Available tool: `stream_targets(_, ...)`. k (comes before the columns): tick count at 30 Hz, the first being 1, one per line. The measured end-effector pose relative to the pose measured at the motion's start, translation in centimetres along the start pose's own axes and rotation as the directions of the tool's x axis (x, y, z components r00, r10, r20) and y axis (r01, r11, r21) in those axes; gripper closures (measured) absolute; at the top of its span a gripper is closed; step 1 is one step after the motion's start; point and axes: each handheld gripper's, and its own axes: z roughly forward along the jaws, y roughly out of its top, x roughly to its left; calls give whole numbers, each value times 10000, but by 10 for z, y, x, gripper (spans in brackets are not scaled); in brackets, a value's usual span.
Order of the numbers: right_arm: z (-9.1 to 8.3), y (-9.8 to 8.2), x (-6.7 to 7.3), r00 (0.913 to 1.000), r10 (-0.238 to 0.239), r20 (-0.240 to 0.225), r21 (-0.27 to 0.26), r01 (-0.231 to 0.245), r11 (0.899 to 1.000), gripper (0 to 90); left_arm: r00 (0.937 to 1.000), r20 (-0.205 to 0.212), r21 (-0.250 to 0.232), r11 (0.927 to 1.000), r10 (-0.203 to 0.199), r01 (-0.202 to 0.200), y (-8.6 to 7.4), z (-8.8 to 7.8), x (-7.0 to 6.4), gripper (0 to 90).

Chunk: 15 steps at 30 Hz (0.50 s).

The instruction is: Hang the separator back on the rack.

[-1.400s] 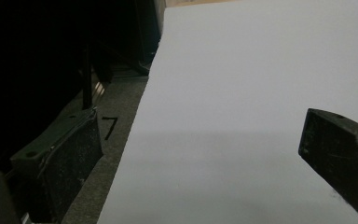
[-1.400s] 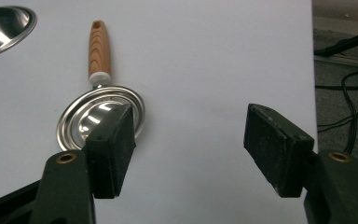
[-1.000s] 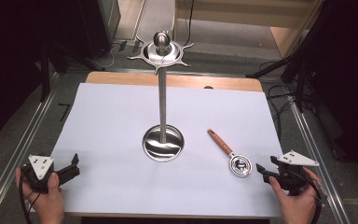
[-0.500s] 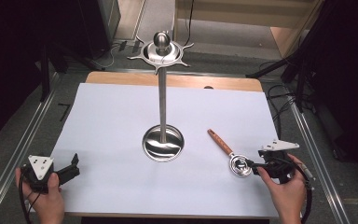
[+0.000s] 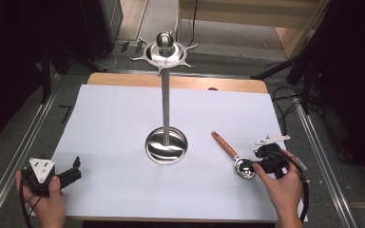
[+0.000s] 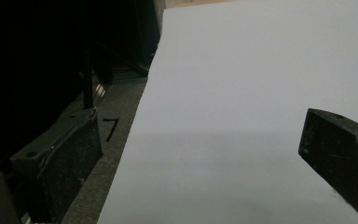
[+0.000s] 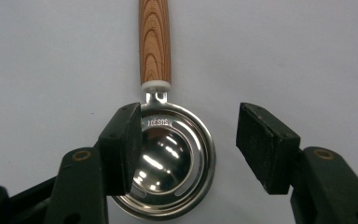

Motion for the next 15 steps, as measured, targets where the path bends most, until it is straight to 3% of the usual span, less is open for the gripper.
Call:
stream_targets(10,7,15,5,9999,-149,-76,434,153,9989,453,10000,60,-17,10000,28,-28,0,0,0,3)
stream_targets(15,13,21,7,9995,-213,-233,635,227,9977,516,10000,83,-33,10000,4,-4,0,0,0,3)
